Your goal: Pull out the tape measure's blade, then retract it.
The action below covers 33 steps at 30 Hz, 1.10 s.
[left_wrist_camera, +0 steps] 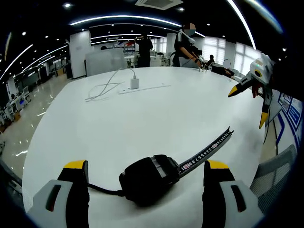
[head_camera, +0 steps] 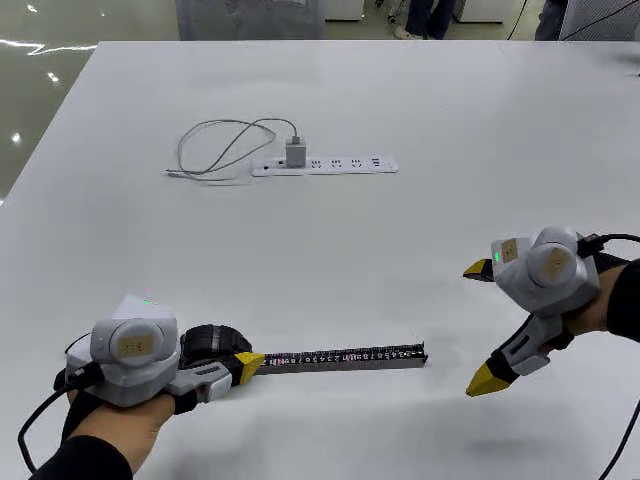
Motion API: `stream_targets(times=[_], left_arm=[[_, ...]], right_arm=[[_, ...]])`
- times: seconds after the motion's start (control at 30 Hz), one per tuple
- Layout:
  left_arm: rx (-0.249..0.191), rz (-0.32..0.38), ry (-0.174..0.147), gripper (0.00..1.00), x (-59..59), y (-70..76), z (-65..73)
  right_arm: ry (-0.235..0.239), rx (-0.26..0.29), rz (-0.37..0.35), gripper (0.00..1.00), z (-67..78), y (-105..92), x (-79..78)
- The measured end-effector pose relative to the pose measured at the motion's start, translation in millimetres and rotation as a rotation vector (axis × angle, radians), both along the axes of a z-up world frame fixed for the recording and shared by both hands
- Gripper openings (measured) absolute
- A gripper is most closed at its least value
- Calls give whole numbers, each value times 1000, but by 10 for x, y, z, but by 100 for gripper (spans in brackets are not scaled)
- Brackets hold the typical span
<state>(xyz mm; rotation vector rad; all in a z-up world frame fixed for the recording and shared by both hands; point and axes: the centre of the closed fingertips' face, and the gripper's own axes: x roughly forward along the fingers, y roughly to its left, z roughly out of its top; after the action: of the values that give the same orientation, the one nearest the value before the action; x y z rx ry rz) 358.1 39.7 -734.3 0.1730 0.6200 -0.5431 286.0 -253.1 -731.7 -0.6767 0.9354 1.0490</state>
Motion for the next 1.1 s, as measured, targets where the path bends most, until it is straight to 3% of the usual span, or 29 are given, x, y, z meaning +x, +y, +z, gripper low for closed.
stream_targets(times=[0.2, 0.37, 0.57, 0.67, 0.87, 1.1], left_arm=[[-21, 6, -15, 99, -3, -100, -32], [-23, 90, -68, 99, 72, -48, -9], [-49, 161, -58, 99, 81, 5, -144], [-74, 184, -76, 99, 89, 21, -150], [-72, 170, -96, 99, 76, -14, -223], [-84, 175, -129, 99, 115, 0, -202]], right_arm=[[5, -4, 22, 99, -56, 57, 77], [13, -10, 47, 99, -148, 110, 124], [12, -9, 51, 99, -229, 165, 193], [18, -11, 55, 99, -272, 201, 210], [24, -20, 85, 99, -362, 281, 198], [35, -36, 101, 99, -484, 291, 215]])
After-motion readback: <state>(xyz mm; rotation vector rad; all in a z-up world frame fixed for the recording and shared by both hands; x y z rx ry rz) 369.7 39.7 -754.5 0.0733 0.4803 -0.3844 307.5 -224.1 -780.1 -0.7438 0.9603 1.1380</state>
